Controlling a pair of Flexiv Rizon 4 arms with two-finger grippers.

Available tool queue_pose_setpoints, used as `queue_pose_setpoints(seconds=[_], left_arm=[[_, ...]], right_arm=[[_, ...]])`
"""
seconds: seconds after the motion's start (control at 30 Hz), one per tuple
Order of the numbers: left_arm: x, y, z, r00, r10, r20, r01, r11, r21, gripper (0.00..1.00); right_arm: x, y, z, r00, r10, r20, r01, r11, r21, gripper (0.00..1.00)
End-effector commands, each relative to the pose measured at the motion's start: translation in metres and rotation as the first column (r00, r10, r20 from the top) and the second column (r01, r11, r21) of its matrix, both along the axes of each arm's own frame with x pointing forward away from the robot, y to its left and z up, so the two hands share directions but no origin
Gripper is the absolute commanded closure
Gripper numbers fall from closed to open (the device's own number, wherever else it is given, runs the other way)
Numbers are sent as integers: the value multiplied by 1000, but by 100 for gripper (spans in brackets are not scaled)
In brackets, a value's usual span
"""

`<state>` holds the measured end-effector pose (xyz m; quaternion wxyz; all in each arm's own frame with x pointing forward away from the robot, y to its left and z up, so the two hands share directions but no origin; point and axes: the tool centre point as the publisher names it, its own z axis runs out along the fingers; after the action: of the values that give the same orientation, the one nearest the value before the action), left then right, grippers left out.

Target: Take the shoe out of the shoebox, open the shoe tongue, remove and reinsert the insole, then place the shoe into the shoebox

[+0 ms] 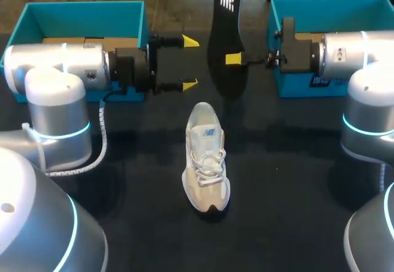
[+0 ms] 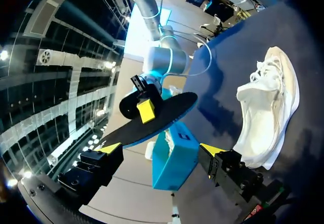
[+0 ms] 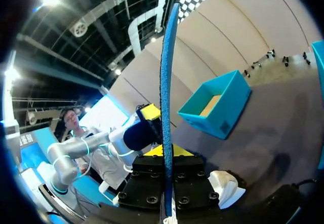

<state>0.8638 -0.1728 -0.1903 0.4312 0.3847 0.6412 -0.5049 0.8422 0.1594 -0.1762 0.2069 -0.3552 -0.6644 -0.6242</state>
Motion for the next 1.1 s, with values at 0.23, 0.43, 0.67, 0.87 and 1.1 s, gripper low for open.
queue_pose_setpoints(seconds=[0.23, 0.43, 0.67, 0.87, 1.1], left_arm=[[0, 0, 0, 1000, -1, 0, 1, 1000, 3, 0], [0, 0, 0, 1000, -1, 0, 1, 1000, 3, 0], [-13, 20, -6, 945, 63, -320, -28, 993, 114, 0], [-31, 32, -25, 878, 114, -464, -11, 976, 218, 0], [-55, 54, -51, 786, 197, -587, 52, 924, 380, 0]], right_arm=[[0, 2, 0, 1000, -2, -1, 2, 1000, -3, 100], [0, 2, 0, 1000, -2, -1, 2, 1000, -3, 100], [9, -2, -17, 989, -2, 147, 6, 1000, -27, 100], [11, -4, -27, 981, 11, 192, -8, 1000, -18, 100], [14, -1, -36, 976, 28, 217, -27, 1000, -6, 100]])
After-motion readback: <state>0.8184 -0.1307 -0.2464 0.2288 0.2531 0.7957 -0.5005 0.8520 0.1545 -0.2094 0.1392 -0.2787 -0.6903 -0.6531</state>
